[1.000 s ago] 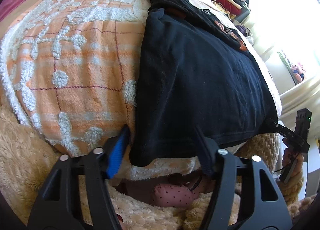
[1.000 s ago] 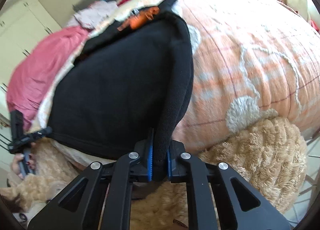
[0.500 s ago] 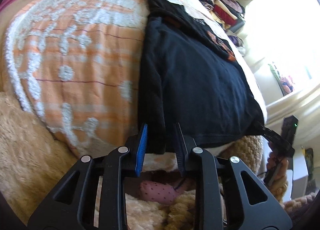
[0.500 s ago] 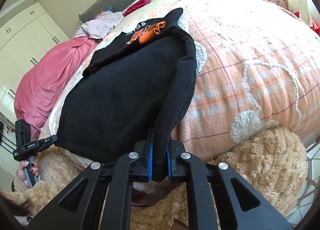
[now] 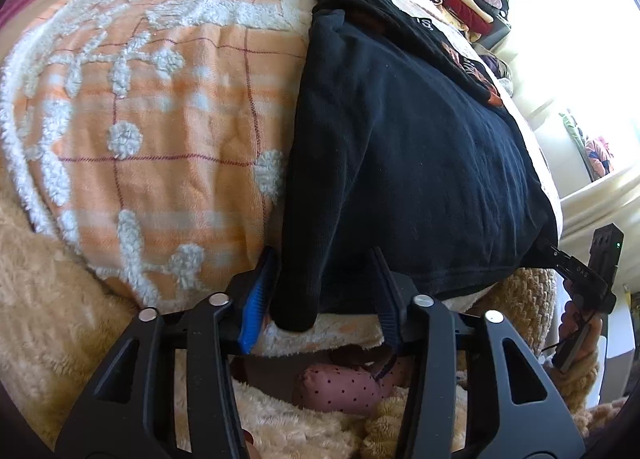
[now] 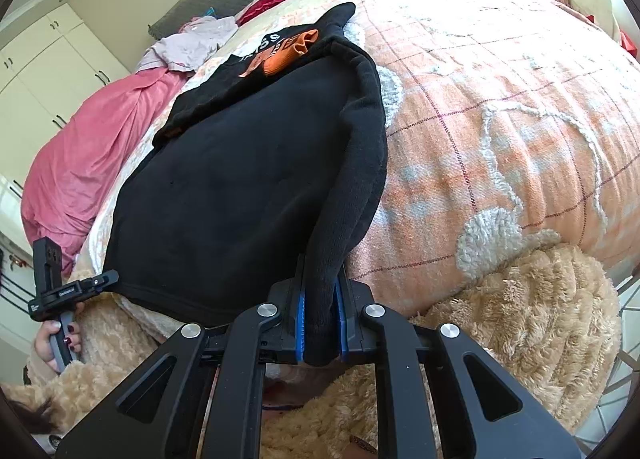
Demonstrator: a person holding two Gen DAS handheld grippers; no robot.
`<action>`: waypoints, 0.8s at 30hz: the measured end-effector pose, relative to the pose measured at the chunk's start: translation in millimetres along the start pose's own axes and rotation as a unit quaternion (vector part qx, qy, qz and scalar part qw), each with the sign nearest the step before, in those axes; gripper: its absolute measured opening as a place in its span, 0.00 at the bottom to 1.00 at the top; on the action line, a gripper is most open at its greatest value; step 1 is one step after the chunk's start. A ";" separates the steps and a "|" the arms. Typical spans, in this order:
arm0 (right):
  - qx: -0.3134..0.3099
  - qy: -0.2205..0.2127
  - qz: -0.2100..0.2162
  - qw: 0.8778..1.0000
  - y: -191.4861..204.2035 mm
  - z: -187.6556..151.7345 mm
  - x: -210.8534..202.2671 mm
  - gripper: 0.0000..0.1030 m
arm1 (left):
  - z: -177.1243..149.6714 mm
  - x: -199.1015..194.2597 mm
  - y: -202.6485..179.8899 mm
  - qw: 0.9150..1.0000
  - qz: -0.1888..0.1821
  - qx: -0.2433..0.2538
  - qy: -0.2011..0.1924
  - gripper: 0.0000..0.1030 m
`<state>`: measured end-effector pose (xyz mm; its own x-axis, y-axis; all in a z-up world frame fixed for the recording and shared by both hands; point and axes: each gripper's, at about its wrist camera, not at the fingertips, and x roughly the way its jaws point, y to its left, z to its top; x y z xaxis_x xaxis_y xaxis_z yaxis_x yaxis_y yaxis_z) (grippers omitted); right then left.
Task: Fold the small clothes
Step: 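Grasp the hem with the left tool while the right tool holds it, then lift the hem with both tools and fold it toward the collar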
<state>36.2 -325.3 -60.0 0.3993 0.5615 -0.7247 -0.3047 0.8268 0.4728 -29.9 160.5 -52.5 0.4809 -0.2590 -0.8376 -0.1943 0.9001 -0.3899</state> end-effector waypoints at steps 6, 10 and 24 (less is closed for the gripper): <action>-0.011 -0.013 0.010 1.000 5.6 4.5 -7.1 0.09 | 6.1 -11.5 -3.3 0.999 -0.030 -0.005 -0.014 0.05; -0.016 -0.037 0.029 0.999 9.4 12.8 -20.4 0.09 | 15.1 -28.0 -9.5 0.997 -0.063 -0.006 -0.040 0.04; -0.020 -0.127 0.051 0.990 18.3 72.6 -64.9 0.08 | 75.6 -63.4 -19.9 0.986 -0.112 -0.003 -0.127 0.03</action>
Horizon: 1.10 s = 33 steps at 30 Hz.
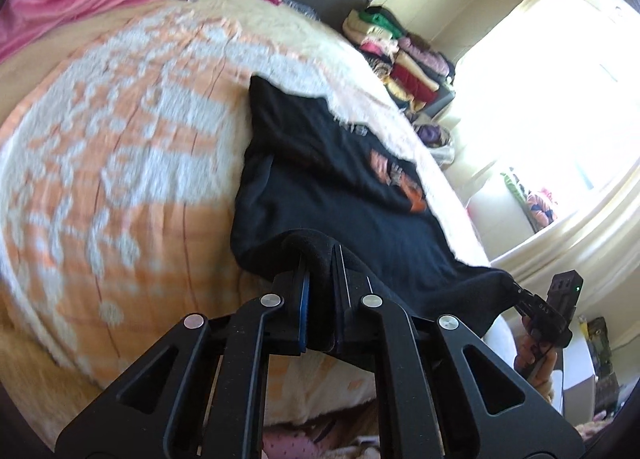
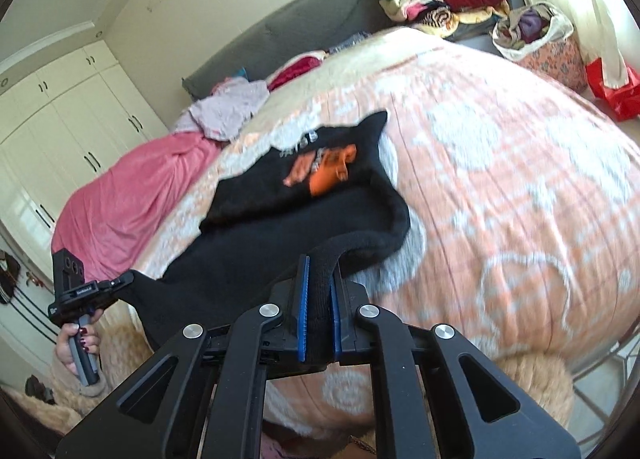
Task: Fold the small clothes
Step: 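Lift the hem with both tools and fold it toward the collar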
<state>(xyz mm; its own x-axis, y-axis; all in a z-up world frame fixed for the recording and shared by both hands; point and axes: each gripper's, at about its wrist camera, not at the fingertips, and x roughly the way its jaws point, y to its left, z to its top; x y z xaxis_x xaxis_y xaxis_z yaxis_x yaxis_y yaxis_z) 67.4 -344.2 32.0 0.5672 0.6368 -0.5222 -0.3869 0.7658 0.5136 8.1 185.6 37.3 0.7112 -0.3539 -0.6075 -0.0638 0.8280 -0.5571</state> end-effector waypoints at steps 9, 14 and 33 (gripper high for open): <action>-0.004 -0.041 0.007 0.999 10.9 50.9 11.4 0.08 | 45.3 -0.7 -8.3 0.999 -0.001 0.010 -0.044 0.03; 0.000 -0.055 0.003 0.998 9.8 79.3 22.1 0.08 | 68.4 5.0 -8.9 0.998 0.006 0.013 -0.063 0.03; -0.027 -0.067 -0.031 0.997 16.9 155.5 84.3 0.08 | 138.7 49.7 3.4 0.995 0.047 0.009 -0.090 0.03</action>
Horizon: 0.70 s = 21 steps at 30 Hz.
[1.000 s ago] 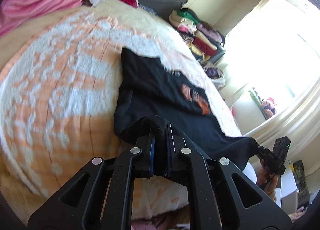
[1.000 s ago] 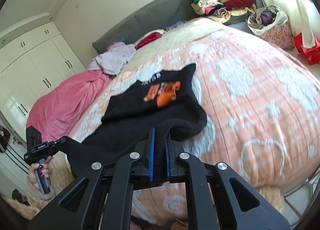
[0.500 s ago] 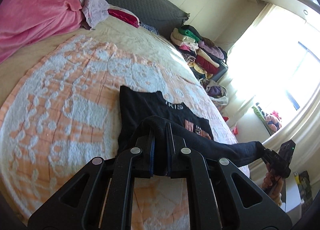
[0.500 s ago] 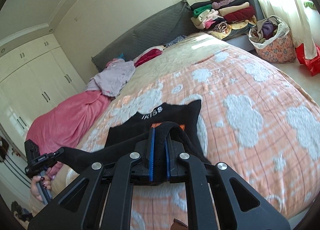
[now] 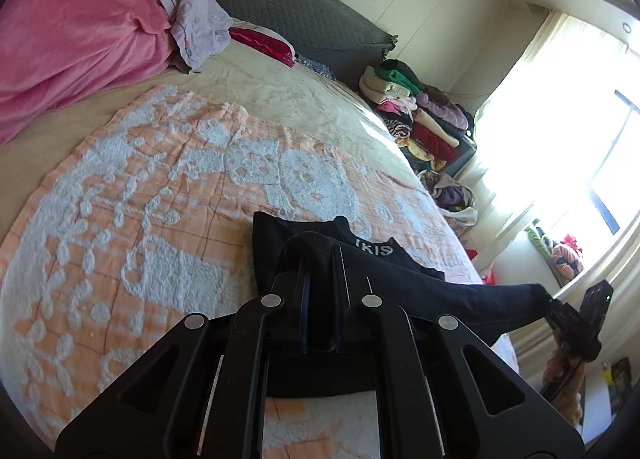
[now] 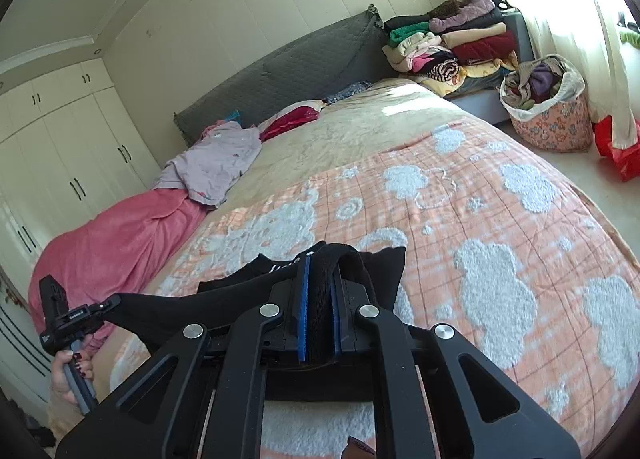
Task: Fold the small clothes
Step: 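Lift the hem with both tools and fold it toward the collar, then lay the folded hem on the shirt and open both tools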
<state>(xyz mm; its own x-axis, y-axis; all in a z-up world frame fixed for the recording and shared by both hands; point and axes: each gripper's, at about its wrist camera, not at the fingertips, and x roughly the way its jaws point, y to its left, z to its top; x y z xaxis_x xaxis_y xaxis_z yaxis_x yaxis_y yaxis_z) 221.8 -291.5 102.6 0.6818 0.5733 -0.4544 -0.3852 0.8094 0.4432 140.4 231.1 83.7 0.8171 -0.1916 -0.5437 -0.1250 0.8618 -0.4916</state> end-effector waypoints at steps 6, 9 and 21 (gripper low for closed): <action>-0.007 0.020 -0.028 0.999 -6.8 4.6 31.8 0.08 | 9.8 24.2 7.4 1.000 0.010 0.004 0.015 0.03; -0.006 0.030 -0.039 0.999 -12.6 4.6 46.5 0.08 | 13.4 37.3 7.8 0.999 0.018 0.012 0.023 0.03; 0.007 0.088 -0.080 0.993 -41.6 -14.1 101.6 0.08 | 5.1 88.1 6.7 0.993 0.078 0.072 0.058 0.03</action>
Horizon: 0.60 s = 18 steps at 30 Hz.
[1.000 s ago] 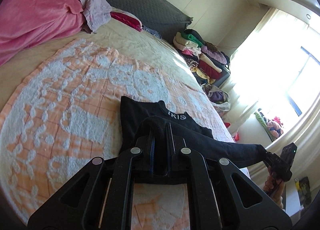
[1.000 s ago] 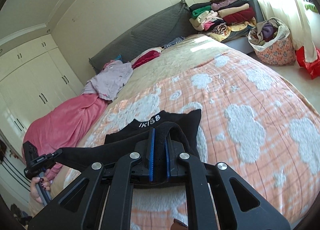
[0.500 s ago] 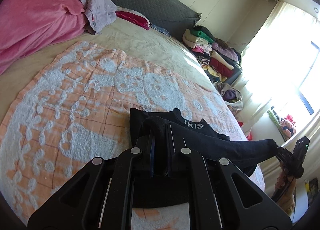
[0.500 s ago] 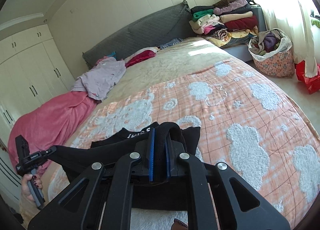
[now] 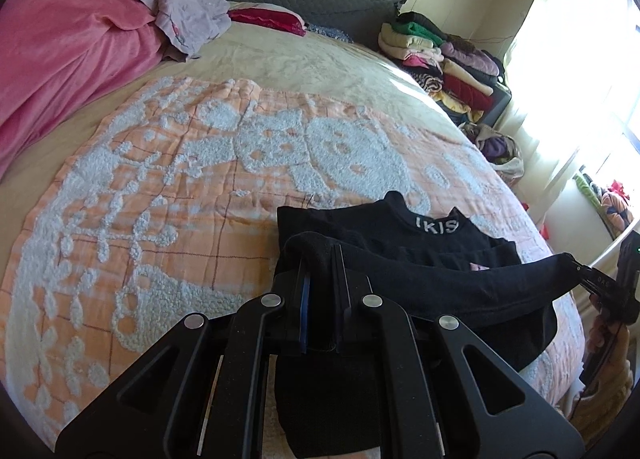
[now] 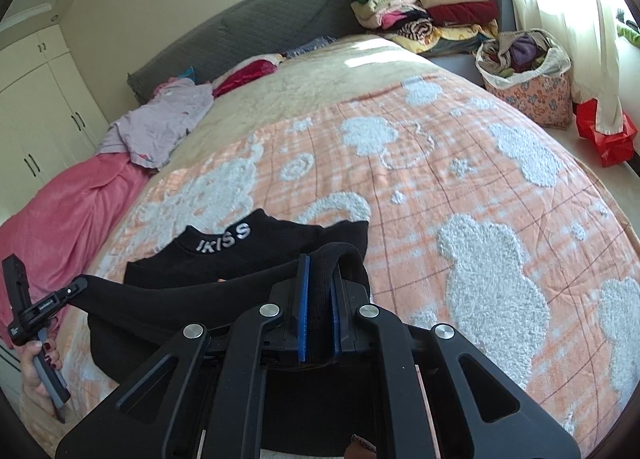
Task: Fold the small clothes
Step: 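Lay the folded hem on the shirt and open both tools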
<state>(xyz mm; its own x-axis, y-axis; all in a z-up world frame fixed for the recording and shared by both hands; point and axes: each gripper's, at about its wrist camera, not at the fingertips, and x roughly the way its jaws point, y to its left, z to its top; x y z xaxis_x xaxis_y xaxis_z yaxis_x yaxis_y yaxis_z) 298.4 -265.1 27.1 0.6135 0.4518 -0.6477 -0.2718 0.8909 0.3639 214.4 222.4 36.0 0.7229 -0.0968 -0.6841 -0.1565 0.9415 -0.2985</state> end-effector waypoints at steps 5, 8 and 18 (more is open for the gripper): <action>0.011 0.017 -0.010 1.000 -7.8 -4.7 14.1 0.09 | -2.5 9.2 4.2 1.000 0.003 0.001 0.008 0.04; 0.013 0.026 -0.021 0.999 -10.2 -7.1 19.2 0.17 | -4.5 12.4 4.6 1.000 0.007 0.005 0.011 0.05; -0.014 -0.023 -0.034 0.999 -0.6 -15.4 -10.6 0.48 | 2.9 -15.5 -7.1 0.999 0.023 0.028 -0.033 0.33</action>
<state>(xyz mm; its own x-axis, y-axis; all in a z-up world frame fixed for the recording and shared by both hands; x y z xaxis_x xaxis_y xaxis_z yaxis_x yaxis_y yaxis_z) 280.6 -269.6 23.5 0.6644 0.3881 -0.6387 -0.2483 0.9207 0.3012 206.2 218.2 50.7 0.7595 -0.0334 -0.6496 -0.1535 0.9613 -0.2289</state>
